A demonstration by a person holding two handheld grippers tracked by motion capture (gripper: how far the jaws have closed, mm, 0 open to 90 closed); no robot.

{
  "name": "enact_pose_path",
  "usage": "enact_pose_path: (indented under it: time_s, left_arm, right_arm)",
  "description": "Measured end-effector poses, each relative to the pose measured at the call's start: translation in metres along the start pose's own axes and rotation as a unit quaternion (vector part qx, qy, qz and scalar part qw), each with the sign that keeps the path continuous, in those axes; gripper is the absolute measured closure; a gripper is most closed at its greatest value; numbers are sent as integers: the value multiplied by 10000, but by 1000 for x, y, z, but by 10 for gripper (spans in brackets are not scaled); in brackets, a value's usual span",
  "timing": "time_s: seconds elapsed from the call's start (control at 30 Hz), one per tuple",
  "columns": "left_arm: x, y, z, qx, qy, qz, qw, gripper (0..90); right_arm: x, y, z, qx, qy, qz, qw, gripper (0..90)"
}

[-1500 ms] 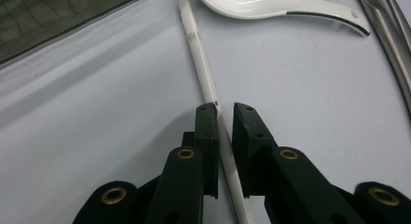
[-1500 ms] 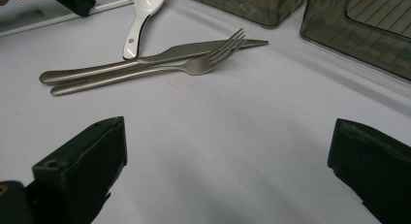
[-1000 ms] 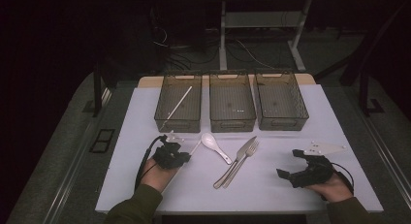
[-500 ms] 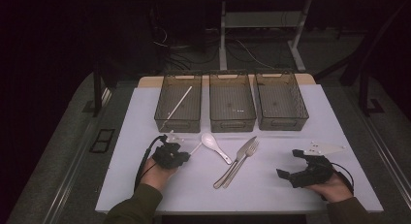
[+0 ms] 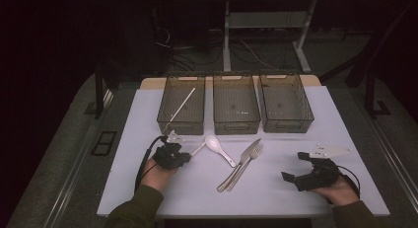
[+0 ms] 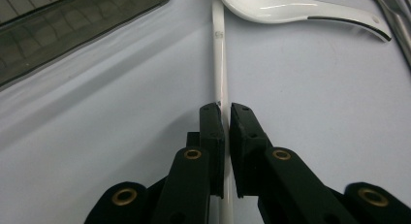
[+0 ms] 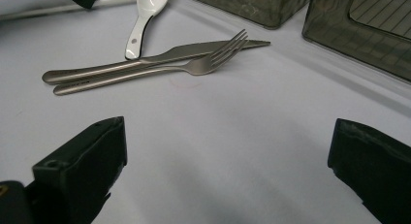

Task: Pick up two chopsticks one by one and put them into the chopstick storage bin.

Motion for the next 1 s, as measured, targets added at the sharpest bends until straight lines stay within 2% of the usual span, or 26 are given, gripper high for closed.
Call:
enact_pose_path:
  time_s: [0.3,0.63,0.8,1.0]
  left_arm:
    - [8,-8,2,-94,5,-58,9999,838]
    - [24,-20,2,-15,114,-94,9999,838]
    - [28,-19,6,5,191,-226,9996,838]
    - [31,-16,16,-16,159,-365,9992,837]
  right_arm:
    - [1,0,0,-22,2,-1,10000,5]
    - [1,0,0,-14,2,-8,10000,5]
    - [0,1,0,3,13,-14,10000,5]
    - [-1,1,0,-30,-17,-22,10000,5]
Point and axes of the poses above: each handheld gripper's, and its own axes: x roughly backward along the jaws, z roughly out of its top, y roughly to its right, the point moved 2 cm from there along -x, roughly forward along the jaws, and after that the axes turned 1 degree about y, right-handed, at the moved point
